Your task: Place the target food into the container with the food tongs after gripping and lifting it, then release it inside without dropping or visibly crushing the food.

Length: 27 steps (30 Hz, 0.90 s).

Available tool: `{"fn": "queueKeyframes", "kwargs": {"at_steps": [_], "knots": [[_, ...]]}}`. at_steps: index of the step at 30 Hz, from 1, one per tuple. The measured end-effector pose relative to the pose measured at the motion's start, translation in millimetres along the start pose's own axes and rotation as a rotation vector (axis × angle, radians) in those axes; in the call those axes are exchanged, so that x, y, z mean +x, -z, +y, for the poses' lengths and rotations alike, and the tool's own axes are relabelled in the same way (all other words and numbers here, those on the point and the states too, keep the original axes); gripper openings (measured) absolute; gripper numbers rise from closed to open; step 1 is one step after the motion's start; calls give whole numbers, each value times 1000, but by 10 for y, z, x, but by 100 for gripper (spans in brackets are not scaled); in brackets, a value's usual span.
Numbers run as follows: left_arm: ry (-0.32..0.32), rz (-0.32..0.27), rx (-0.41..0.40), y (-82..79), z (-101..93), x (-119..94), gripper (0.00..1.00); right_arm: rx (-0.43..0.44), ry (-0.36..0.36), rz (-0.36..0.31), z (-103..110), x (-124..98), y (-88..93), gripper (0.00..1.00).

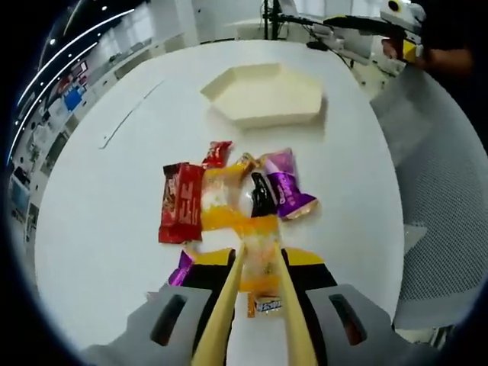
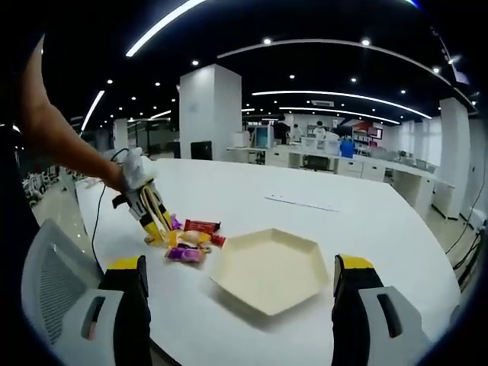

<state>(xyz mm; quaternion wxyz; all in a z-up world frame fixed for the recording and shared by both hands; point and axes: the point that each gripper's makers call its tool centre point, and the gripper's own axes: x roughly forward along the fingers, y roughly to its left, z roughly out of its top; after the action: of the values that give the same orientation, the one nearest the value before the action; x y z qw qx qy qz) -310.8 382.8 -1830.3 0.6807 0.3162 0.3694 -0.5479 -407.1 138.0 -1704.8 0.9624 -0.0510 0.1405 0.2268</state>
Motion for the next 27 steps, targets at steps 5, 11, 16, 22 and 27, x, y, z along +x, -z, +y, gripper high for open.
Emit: {"fn": "queueKeyframes", "kwargs": {"at_steps": [5,11,16,22,27], "knots": [[3,7,-15,19,19,-30,16,0,2,-1,-3,0,-2,99],[3,-13,-32,-26,50,-143,16,-4,-1,4,5,3,8,99],[9,-13,-12,-125,70,-223,16,-4,-16,7,33,8,16,99],[32,-12,18,-319,84,-309,16,-14,-64,21,114,12,49,100],[43,11,72,-561,168,-428,16,-16,-91,28,151,-1,46,100]]}}
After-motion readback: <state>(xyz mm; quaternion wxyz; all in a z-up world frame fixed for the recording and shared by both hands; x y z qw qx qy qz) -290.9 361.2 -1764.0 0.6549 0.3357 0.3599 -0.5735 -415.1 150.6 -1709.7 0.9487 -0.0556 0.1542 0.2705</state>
